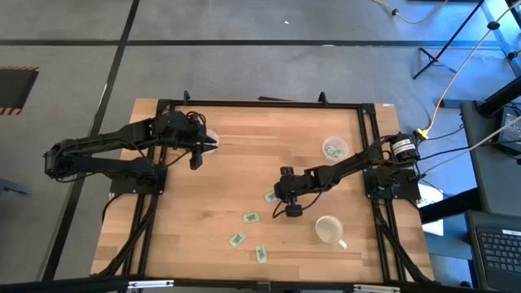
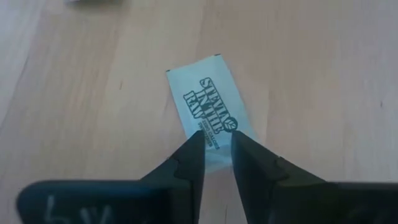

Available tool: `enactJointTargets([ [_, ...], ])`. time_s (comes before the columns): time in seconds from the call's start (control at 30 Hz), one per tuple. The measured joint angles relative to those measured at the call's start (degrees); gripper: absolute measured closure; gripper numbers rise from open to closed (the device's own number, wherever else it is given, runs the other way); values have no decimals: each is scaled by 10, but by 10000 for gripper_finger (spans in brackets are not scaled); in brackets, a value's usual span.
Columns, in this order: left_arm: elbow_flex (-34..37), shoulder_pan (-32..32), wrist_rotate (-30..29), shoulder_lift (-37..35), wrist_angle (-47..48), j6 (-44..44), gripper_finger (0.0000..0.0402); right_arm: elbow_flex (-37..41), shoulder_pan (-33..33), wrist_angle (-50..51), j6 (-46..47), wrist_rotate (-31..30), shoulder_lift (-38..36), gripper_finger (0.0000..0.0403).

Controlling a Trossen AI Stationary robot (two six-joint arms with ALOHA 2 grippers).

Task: Pick and place Stevia / Truvia into bins
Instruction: Put the stevia packet into the right transparent container

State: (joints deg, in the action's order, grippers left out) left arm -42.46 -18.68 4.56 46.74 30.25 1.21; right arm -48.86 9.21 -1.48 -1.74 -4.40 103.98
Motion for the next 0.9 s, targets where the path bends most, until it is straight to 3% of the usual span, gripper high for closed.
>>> enactJointTargets([
  [0.37,0,0,0,0,0,0,315,-3,-2,37,0,0,-2,396],
  [0.9,0,0,0,0,0,-4,315,-14,-5,38,-1,-13,-38,401],
])
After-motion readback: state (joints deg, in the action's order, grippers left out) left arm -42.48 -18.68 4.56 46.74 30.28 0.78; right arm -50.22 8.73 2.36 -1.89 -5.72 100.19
